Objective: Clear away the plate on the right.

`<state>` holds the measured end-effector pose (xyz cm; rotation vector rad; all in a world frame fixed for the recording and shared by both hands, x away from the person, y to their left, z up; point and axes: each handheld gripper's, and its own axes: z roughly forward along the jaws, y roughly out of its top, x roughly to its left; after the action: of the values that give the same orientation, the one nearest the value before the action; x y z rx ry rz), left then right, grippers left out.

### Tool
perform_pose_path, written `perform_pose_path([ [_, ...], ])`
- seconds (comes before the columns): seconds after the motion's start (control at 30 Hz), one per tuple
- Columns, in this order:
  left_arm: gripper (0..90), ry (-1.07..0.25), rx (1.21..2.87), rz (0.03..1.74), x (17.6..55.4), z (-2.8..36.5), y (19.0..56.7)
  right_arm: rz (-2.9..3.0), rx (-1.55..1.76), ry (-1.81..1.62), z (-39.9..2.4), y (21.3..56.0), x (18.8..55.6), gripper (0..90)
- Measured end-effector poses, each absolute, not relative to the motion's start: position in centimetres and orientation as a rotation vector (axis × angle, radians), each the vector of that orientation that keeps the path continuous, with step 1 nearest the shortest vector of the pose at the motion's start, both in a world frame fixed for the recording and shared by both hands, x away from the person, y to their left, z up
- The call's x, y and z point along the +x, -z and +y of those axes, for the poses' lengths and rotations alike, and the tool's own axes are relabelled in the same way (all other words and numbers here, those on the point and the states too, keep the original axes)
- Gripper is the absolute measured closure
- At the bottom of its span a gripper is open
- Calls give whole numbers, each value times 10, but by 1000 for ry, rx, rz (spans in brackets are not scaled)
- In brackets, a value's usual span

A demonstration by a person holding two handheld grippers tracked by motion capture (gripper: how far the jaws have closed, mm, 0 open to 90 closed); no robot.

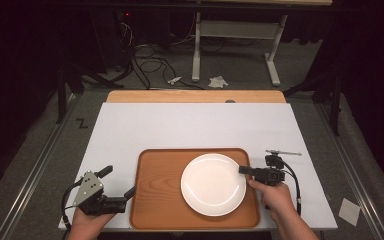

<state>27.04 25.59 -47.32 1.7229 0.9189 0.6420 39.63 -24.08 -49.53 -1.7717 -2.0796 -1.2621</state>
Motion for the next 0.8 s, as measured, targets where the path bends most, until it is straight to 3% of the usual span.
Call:
perform_pose_path([
  [0.4, 6, -641, 1724, 918, 271, 256, 473, -2158, -1793, 1186, -236, 499, 396, 838],
  [0.7, 6, -647, 1715, 938, 269, 256, 472, -2213, -1801, 1230, -239, 490, 392, 745],
  [0.8, 6, -648, 1708, 954, 270, 257, 472, -2263, -1803, 1292, -247, 476, 388, 669],
])
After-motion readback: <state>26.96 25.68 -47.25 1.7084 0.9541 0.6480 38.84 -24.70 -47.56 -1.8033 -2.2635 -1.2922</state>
